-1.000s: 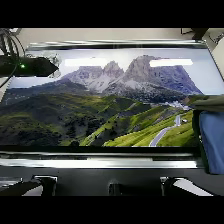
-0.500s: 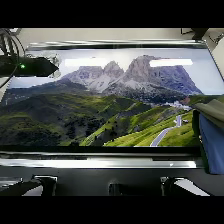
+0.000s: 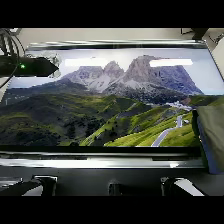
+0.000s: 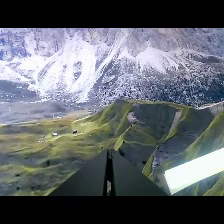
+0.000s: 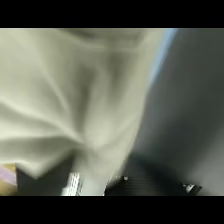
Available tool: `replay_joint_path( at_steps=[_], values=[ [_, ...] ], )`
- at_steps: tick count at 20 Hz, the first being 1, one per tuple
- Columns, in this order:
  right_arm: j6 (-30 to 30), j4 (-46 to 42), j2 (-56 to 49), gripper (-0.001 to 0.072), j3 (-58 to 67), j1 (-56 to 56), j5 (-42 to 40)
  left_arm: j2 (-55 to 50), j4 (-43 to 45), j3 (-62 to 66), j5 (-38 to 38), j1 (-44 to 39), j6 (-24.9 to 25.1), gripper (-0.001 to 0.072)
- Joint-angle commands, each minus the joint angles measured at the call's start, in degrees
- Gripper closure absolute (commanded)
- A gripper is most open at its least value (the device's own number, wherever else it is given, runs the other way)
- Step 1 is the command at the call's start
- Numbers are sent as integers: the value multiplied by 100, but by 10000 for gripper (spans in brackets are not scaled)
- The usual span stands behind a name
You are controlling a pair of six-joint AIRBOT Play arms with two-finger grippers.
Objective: Fold the clothes and pants, and hang the long-sleeved shirts on hangers.
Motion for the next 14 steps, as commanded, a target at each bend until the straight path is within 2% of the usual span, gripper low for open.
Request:
replay_joint_path(
  at_steps=[1, 3, 5, 6, 7, 8, 9, 10, 11, 12, 13, 14],
  values=[
    [-136, 407, 26, 16, -186, 0, -592, 0, 0, 4, 31, -4, -4, 688],
    [-610, 1554, 26, 17, 479, 13, -1001, 2, -2, 79, 345, -2, -4, 688],
    [-1071, 2667, 26, 20, 1617, 328, -2028, 0, 17, 420, 968, -4, 22, 689],
    [-1318, 2881, 26, 21, 2208, 741, -2538, -4, 208, 557, 1401, -11, 105, 690],
    [-1462, 2857, 26, 21, 2632, 1266, -2986, -9, 828, 577, 1891, -59, 2, 691],
    [-1534, 2754, 26, 23, 2927, 1945, -3322, -72, 1637, 575, 2074, -90, -496, 692],
    [-1519, 2553, 26, 23, 3014, 2704, -3501, -199, 2367, 575, 1904, -103, -1106, 690],
    [-1368, 2253, -2, 23, 2988, 3425, -3436, -356, 2767, 575, 1484, -101, -1451, 689],
    [-1029, 1825, -92, 23, 2896, 4135, -3206, -566, 2896, 573, 835, -81, -1561, 618],
    [-485, 1390, -256, 23, 2723, 4809, -2848, -804, 2824, 557, 85, -70, -1622, 253],
    [-70, 1250, -476, 24, 2540, 5287, -2422, -1078, 2625, 487, -901, -68, -1683, -3],
    [118, 1357, -761, 25, 2337, 5687, -1961, -1300, 2404, 323, -1718, -72, -1475, -13]
  ],
)
